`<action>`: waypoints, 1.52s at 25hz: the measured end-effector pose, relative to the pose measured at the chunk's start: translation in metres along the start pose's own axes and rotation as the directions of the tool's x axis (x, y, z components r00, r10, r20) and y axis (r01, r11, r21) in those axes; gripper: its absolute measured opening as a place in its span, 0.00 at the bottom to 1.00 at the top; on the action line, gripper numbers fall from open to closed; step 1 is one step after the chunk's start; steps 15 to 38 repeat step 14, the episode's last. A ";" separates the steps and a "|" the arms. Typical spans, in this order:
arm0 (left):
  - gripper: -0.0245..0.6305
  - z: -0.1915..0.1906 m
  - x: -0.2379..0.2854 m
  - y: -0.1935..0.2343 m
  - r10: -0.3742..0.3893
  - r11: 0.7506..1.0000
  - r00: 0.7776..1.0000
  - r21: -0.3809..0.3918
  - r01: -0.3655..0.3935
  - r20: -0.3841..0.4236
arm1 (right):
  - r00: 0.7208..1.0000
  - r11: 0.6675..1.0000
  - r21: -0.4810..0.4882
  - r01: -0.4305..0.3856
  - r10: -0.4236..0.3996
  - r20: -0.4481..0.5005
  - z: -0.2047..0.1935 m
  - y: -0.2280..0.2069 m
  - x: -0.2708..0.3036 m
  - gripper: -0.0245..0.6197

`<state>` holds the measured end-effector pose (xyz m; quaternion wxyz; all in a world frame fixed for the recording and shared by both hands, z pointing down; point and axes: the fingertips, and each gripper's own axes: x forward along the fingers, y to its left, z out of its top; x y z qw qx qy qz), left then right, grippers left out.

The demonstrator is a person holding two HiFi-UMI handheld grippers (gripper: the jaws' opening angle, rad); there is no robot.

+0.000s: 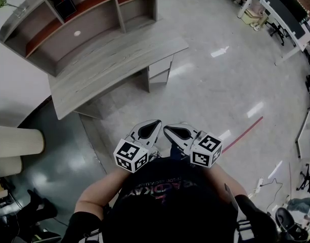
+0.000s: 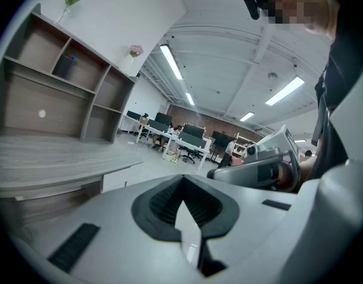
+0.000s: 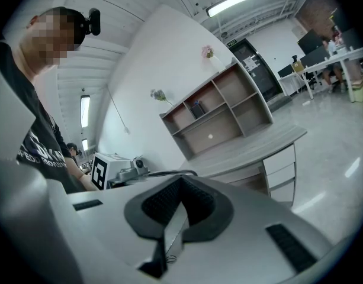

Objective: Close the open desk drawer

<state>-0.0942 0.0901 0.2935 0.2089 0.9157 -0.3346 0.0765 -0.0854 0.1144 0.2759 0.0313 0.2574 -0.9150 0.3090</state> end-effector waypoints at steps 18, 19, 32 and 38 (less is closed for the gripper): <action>0.05 0.001 0.006 0.000 -0.004 1.000 1.000 -0.009 0.004 0.003 | 1.000 1.000 0.010 0.005 -0.005 -0.003 -0.001 -0.006 -0.001 0.06; 0.05 0.001 0.006 0.000 -0.004 1.000 1.000 -0.009 0.004 0.003 | 1.000 1.000 0.010 0.005 -0.005 -0.003 -0.001 -0.006 -0.001 0.06; 0.05 0.001 0.006 0.000 -0.004 1.000 1.000 -0.009 0.004 0.003 | 1.000 1.000 0.010 0.005 -0.005 -0.003 -0.001 -0.006 -0.001 0.06; 0.05 0.001 0.006 0.000 -0.004 1.000 1.000 -0.009 0.004 0.003 | 1.000 1.000 0.010 0.005 -0.005 -0.003 -0.001 -0.006 -0.001 0.06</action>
